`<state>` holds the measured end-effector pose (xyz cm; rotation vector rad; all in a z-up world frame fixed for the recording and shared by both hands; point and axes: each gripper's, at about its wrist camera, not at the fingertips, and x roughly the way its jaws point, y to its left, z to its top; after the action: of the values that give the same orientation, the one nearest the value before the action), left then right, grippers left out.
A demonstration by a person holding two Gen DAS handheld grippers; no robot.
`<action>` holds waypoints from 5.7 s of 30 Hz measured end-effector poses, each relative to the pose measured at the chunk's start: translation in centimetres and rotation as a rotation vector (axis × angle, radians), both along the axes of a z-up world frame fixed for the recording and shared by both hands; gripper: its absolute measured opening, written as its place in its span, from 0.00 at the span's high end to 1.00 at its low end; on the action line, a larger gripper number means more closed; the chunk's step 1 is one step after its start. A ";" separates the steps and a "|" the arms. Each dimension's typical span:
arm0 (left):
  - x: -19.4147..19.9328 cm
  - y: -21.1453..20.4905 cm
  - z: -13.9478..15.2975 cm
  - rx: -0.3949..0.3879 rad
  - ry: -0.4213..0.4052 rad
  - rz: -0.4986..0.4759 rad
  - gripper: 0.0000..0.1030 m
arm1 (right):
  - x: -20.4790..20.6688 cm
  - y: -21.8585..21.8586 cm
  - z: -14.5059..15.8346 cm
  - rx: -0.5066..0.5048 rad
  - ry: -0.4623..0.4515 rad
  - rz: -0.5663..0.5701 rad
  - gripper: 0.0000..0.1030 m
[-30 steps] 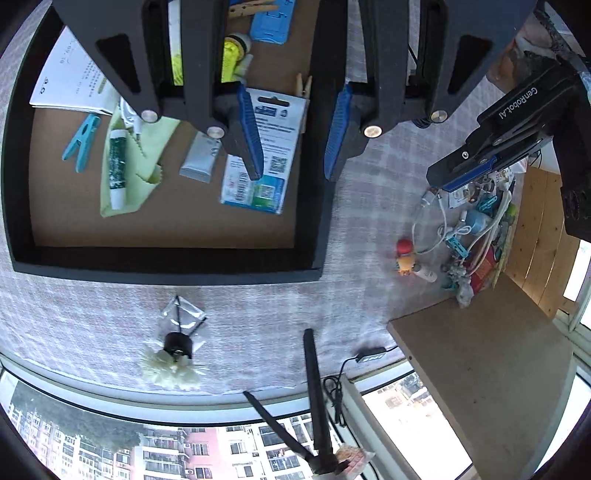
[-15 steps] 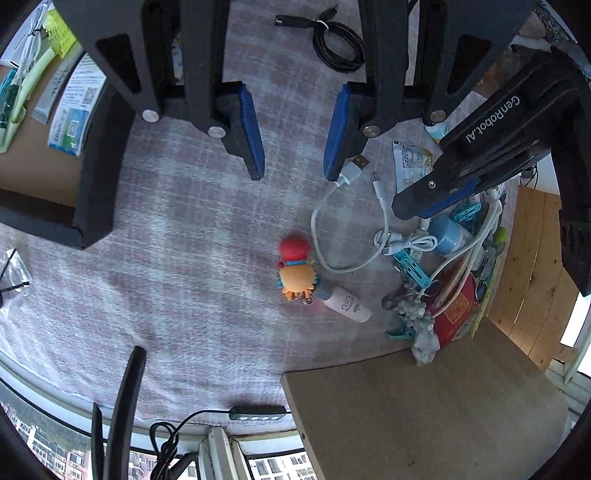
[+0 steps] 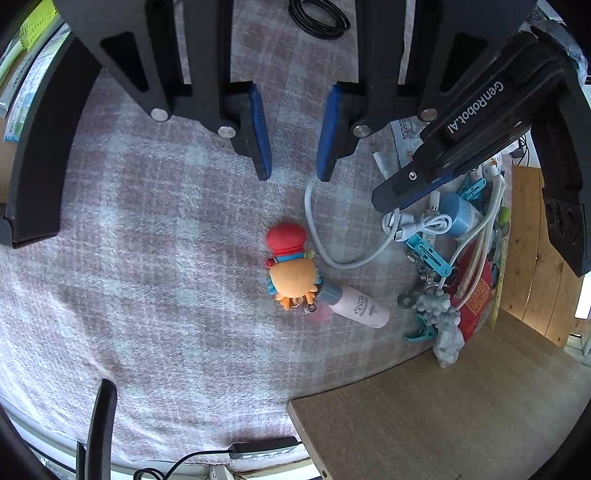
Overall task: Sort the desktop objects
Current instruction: 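Move both tools back to the pile and grasp the white cable, then carry the white cable into the tray and release it, then move both tools back to the pile toward the packet and keychain, then grasp the white packet with the left tool while the right grasps the orange figure keychain, then carry the packet and figure keychain into the tray and release both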
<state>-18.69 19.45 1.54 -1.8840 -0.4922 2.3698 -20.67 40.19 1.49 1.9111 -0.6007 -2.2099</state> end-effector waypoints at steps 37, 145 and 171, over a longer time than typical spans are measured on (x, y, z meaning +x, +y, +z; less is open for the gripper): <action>3.8 9.9 6.3 0.137 0.100 -0.214 0.97 | 8.9 9.1 7.2 -0.034 0.145 -0.137 0.95; 9.2 -5.5 1.0 -0.094 0.034 0.056 0.96 | 1.9 1.0 1.3 0.206 0.130 0.126 0.70; 11.3 8.9 7.2 0.092 0.137 -0.268 0.97 | 14.5 13.7 8.2 0.184 0.227 -0.191 0.70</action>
<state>-7.38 28.32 8.76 -1.6213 -0.3097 2.2398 -6.13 53.89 9.71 1.7078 -0.5819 -2.6400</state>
